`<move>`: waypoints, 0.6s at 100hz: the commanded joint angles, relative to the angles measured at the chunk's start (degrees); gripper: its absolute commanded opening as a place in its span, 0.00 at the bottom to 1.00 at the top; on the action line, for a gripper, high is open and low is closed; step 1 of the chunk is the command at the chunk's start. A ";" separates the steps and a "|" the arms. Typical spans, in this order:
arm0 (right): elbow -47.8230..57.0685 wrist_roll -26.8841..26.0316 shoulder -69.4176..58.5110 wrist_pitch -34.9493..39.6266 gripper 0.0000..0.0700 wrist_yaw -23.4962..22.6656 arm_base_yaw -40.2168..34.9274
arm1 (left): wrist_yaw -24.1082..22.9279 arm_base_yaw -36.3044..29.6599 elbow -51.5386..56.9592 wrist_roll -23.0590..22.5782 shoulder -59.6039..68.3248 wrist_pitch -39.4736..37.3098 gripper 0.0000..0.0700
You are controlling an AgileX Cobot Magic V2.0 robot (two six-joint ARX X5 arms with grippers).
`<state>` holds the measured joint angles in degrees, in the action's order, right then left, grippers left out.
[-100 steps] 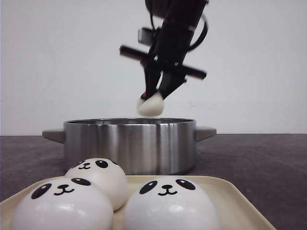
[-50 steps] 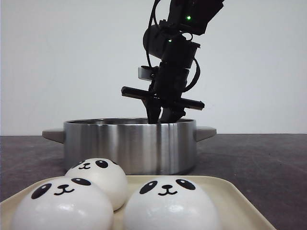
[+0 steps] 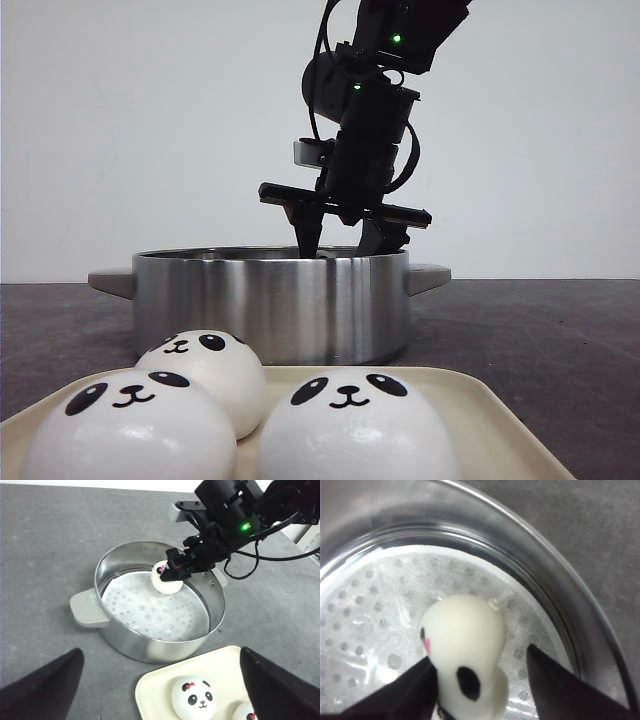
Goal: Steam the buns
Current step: 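Lift the bun with the right gripper and lower it into the pot, then open the right gripper and raise it out of the pot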
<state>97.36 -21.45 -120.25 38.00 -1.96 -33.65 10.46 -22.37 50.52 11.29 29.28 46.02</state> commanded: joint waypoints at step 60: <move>3.82 2.49 10.78 -1.09 0.07 -1.25 -1.36 | 0.55 -0.26 0.72 2.21 1.68 -0.52 0.84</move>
<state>98.56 -22.87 -115.63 37.15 -3.38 -33.67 10.52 -22.37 50.52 11.94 29.69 46.06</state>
